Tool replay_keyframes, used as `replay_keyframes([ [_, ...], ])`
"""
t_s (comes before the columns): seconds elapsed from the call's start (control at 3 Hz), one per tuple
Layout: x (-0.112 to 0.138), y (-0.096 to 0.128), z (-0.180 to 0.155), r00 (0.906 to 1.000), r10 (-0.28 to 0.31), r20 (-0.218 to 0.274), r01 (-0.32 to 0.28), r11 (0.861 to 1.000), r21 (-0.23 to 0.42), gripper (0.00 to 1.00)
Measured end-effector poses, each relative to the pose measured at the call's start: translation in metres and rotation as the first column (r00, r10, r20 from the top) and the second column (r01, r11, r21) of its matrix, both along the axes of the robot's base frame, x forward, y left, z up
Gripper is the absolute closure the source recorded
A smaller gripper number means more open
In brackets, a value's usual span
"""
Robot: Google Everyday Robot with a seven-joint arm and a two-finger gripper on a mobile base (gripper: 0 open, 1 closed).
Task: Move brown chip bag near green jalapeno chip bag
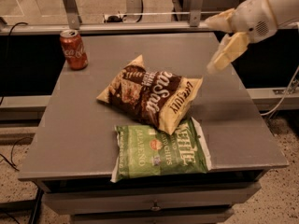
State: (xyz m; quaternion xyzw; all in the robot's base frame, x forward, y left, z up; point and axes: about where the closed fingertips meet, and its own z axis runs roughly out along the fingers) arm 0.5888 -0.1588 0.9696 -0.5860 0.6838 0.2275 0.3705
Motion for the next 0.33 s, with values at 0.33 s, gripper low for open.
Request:
replay_keyframes([
  [0.33, 0.0072, -0.0069, 0.0328, 0.9969, -0.024, 0.074, 0.023, 1.000, 0.013, 0.00],
])
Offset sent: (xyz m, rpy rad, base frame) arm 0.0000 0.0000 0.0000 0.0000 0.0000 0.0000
